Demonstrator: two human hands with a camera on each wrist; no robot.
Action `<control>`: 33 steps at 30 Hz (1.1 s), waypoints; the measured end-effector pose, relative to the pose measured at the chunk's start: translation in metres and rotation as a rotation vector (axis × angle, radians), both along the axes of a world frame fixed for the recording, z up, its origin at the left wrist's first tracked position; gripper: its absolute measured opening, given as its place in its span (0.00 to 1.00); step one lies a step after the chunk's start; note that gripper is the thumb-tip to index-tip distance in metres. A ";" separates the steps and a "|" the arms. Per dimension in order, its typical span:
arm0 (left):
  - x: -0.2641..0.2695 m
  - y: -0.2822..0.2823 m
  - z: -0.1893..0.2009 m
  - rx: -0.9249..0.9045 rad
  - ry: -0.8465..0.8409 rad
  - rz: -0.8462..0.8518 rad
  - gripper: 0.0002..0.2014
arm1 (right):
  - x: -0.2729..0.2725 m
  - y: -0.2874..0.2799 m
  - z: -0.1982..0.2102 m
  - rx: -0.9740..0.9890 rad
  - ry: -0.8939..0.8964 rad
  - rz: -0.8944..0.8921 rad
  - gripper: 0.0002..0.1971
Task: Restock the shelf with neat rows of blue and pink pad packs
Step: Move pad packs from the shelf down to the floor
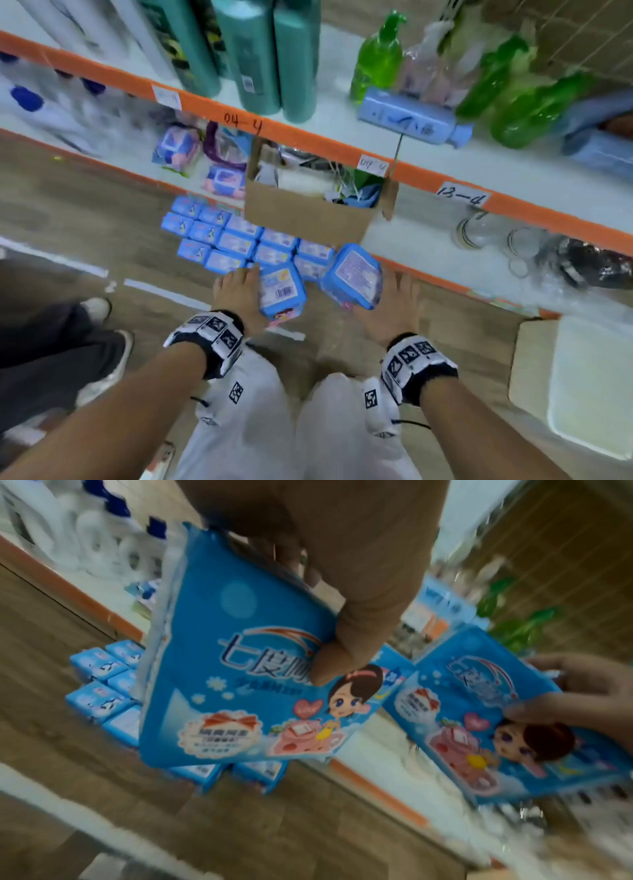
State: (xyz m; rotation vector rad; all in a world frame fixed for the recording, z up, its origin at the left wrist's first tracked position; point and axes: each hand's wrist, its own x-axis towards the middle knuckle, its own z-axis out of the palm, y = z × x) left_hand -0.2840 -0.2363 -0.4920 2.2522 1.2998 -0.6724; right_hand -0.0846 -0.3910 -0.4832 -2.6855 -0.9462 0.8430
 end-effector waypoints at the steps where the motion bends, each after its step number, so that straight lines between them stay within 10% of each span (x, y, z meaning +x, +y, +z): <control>1: -0.004 -0.004 -0.023 -0.028 0.023 -0.032 0.53 | -0.005 0.000 -0.021 -0.042 0.019 -0.008 0.46; 16: -0.021 -0.044 -0.404 -0.257 0.124 -0.331 0.45 | -0.037 0.027 -0.381 -0.193 0.146 0.104 0.44; 33: -0.001 -0.039 -0.515 -0.111 -0.066 -0.391 0.45 | -0.052 0.091 -0.528 -0.131 -0.048 0.458 0.41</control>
